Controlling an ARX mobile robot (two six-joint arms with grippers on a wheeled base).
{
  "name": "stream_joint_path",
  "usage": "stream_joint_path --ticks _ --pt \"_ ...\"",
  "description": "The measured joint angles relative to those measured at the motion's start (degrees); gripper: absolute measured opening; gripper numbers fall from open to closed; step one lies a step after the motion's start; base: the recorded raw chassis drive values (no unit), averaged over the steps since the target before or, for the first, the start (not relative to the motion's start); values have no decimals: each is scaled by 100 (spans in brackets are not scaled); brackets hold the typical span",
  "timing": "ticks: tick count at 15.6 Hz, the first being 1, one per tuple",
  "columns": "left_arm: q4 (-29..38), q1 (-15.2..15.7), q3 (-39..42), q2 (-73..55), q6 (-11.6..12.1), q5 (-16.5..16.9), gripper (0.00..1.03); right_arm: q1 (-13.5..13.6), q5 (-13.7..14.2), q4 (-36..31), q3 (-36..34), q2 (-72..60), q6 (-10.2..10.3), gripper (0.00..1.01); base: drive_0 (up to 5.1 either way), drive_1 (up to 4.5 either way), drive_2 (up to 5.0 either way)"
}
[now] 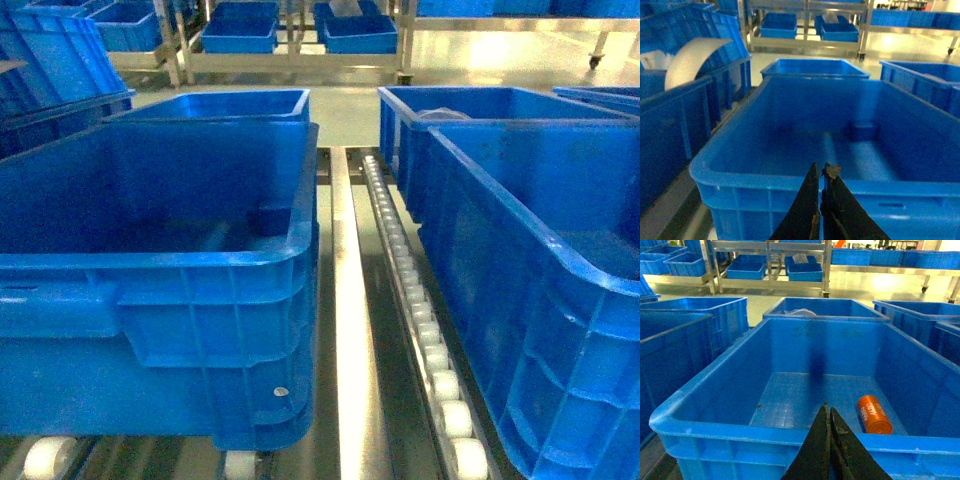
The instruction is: Sort blue parts and orange caps into right shelf containers
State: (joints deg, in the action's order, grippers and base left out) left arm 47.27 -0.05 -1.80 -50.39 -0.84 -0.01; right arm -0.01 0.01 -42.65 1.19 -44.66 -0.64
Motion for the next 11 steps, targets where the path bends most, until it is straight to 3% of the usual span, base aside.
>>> stream_joint_path --ticks 11 --pt "-2686 4 125 2983 0 0 2 0 -2 2490 -46 2699 2 1 0 0 0"
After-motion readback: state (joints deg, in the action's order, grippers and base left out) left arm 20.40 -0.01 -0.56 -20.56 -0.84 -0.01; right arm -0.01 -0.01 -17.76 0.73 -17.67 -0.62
